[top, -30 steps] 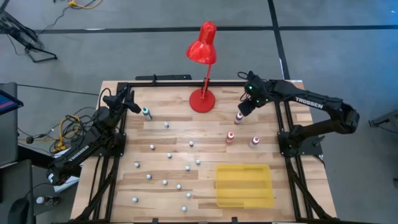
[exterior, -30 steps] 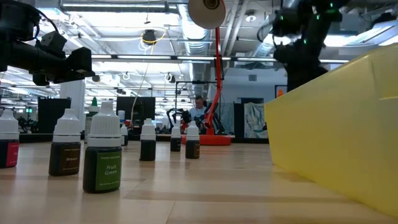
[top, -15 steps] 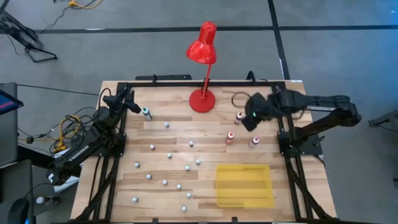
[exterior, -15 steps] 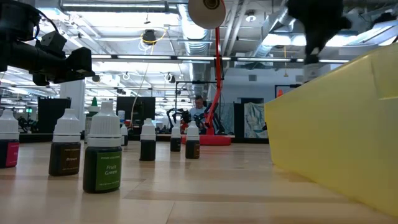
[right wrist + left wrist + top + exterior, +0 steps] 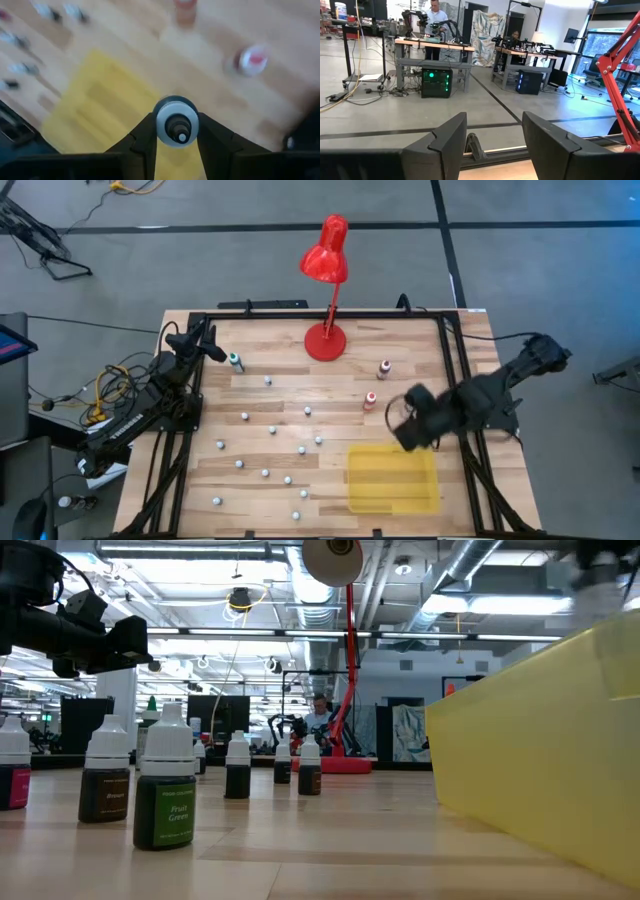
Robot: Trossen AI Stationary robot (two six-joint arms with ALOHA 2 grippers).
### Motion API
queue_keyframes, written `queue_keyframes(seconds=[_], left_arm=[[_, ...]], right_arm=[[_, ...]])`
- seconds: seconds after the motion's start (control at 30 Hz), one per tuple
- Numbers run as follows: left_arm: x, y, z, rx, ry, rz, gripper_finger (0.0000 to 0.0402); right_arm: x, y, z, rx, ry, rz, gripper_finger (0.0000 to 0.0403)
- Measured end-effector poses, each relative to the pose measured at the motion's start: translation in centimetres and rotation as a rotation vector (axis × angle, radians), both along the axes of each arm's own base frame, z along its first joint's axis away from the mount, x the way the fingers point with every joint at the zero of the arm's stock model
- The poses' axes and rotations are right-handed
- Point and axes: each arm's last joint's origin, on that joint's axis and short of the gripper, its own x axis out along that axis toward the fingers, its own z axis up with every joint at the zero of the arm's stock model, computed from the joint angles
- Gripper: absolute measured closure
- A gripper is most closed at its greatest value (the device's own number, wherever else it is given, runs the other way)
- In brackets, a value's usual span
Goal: Pick & Place food coloring
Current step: Put the large black food coloring into the yellow bin
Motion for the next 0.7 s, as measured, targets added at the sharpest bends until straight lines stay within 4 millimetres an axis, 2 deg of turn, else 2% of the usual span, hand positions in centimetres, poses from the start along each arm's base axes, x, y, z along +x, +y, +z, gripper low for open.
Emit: queue_keyframes(seconds=[0.17, 0.33, 0.53, 0.7], left_arm=[[0.0, 0.0, 0.0, 0.0, 0.0, 0.0, 0.0217], [0.0, 0.0, 0.0, 0.0, 0.0, 0.0, 0.0217], [0.0, 0.0, 0.0, 0.0, 0.0, 0.0, 0.0217], [0.0, 0.0, 0.0, 0.0, 0.0, 0.0, 0.0217]], right_arm=[[0.3, 4.0, -2.6, 0.02, 0.137, 0.013, 0.03], [0.7, 6.6, -5.3, -0.029, 0.229, 0.007, 0.03], [1.4, 8.2, -8.1, -0.112, 0.301, 0.001, 0.0292], [2.0, 8.8, -9.8, -0.166, 0.337, -0.002, 0.0289]])
